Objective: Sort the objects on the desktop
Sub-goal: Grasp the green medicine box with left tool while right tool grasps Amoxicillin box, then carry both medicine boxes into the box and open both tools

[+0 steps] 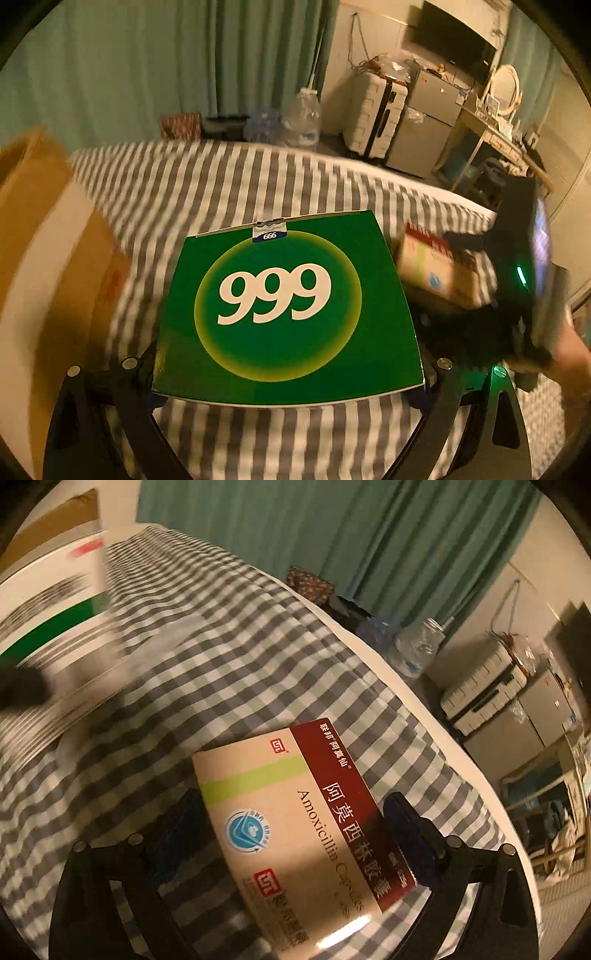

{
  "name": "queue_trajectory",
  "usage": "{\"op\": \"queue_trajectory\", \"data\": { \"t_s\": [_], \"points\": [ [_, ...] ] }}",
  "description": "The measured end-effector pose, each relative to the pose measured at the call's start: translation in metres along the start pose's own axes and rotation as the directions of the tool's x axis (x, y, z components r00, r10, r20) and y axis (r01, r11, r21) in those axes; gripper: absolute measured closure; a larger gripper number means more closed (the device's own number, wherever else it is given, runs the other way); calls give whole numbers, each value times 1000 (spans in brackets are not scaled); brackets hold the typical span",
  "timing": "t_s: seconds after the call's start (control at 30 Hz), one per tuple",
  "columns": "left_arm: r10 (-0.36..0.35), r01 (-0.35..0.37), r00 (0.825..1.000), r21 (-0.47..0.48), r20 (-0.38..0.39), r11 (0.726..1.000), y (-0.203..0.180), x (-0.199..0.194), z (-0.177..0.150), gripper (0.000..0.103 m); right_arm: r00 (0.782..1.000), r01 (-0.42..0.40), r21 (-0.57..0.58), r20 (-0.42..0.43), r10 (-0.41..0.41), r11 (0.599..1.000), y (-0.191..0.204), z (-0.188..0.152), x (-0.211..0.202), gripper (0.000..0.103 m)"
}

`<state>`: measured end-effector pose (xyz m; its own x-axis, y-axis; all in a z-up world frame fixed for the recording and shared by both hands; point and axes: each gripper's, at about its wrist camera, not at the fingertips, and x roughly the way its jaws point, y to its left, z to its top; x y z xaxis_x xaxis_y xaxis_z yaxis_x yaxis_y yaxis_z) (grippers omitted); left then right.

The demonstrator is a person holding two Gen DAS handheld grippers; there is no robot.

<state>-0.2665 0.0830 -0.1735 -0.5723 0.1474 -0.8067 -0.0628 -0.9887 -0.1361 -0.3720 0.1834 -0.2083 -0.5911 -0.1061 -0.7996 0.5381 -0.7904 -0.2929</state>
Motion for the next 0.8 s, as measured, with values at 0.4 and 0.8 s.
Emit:
{"op": "queue_trajectory", "data": {
  "t_s": [0.4,0.8],
  "points": [
    [89,-89,996,25,18,996,18,-58,-35,5,986,157,492,-26,-166,856,31,-24,-73,20],
    [110,-111,994,36,6,993,-1,-66,-67,5,995,102,641,-67,-77,761,74,-84,-131,21]
  ]
}}
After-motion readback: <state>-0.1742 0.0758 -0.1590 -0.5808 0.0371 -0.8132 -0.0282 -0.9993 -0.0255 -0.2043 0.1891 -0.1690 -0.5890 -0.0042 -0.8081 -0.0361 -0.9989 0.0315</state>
